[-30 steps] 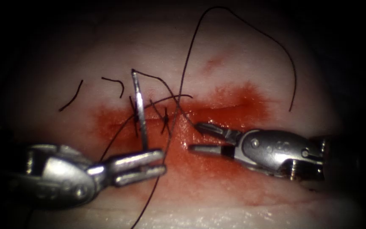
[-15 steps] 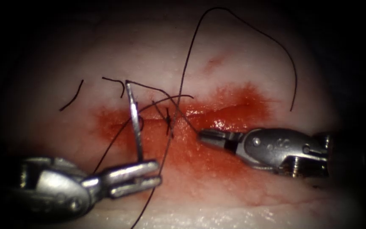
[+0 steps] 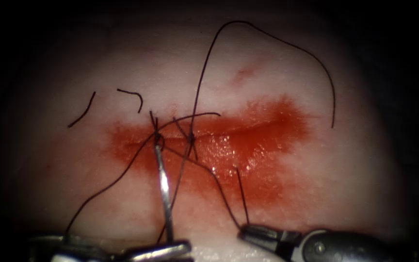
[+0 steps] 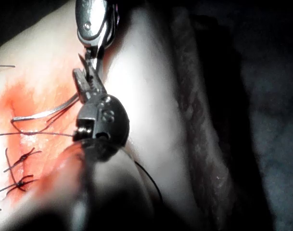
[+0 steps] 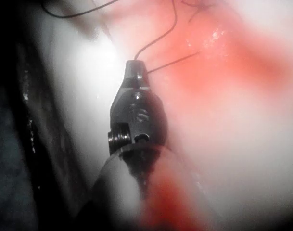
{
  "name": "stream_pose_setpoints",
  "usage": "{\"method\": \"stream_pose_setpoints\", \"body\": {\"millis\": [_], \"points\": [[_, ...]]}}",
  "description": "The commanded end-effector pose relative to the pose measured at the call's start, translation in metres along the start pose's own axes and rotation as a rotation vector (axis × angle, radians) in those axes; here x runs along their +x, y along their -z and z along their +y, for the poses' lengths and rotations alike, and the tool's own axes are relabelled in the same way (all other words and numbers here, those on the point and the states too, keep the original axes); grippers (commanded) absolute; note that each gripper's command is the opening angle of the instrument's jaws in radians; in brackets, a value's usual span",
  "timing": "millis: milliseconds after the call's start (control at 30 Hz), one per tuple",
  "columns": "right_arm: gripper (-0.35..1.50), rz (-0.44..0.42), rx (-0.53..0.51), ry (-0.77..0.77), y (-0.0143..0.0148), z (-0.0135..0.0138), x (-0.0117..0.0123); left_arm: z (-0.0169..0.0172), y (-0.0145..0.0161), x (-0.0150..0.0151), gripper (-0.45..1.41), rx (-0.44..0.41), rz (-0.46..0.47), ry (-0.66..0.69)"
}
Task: Wound Closure
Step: Grasp suture and pull away with right hand. Repeat until short tail remains above wound
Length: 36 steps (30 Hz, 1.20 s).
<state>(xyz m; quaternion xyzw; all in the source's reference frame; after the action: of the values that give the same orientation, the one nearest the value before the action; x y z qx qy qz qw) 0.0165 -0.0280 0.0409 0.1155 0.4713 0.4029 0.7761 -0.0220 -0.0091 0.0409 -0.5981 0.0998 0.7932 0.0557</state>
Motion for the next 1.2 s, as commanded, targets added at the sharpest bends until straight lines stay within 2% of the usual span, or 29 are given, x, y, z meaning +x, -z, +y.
{"method": "stream_pose_setpoints", "body": {"millis": [33,233,300,333,400,433,500,633,767,900,1067,1200], "points": [[-0.35,0.005,0.017,-0.009,0.0002,-0.0023,0.0,0.0006,-0.0005,-0.0002,-0.45,0.001,-0.001,-0.003],[-0.35,0.029,0.083,-0.026,0.0008,-0.0059,0.0018,0.0008,-0.0001,0.0003,-0.45,-0.002,0.0,-0.002],[-0.35,0.058,0.093,0.009,0.0004,-0.0061,0.0024,0.0006,-0.0001,0.0002,-0.45,-0.002,0.001,-0.001],[-0.13,0.086,0.099,0.086,0.0,-0.0059,0.0028,0.0005,-0.0001,0.0002,-0.45,-0.003,0.001,0.0],[0.9,0.121,0.098,0.201,-0.0006,-0.0051,0.0037,0.0,0.0,0.0,-0.45,-0.007,0.006,0.003],[1.21,0.137,0.094,0.26,-0.001,-0.0043,0.0042,-0.0002,0.0002,-0.0001,-0.45,-0.005,0.002,0.005],[1.37,0.166,0.09,0.328,-0.0014,-0.003,0.0051,-0.0012,0.0005,-0.0005,-0.45,0.003,-0.013,0.011],[1.42,0.187,0.081,0.438,-0.0017,0.0001,0.0064,-0.0039,0.0013,-0.0021,-0.45,0.043,-0.065,0.005],[1.35,0.189,0.084,0.511,-0.0016,0.0026,0.0069,-0.007,0.0028,-0.0045,-0.45,0.13,-0.112,0.009],[1.28,0.191,0.089,0.537,-0.0017,0.0043,0.0068,-0.0087,0.0039,-0.0064,-0.45,0.176,-0.15,0.009],[1.11,0.178,0.064,0.598,-0.0029,0.0057,0.0063,-0.0085,0.0036,-0.0075,-0.45,0.193,-0.166,0.0],[1.1,0.142,0.05,0.639,-0.005,0.0063,0.0057,-0.008,0.003,-0.0073,-0.45,0.19,-0.155,-0.004]]}}
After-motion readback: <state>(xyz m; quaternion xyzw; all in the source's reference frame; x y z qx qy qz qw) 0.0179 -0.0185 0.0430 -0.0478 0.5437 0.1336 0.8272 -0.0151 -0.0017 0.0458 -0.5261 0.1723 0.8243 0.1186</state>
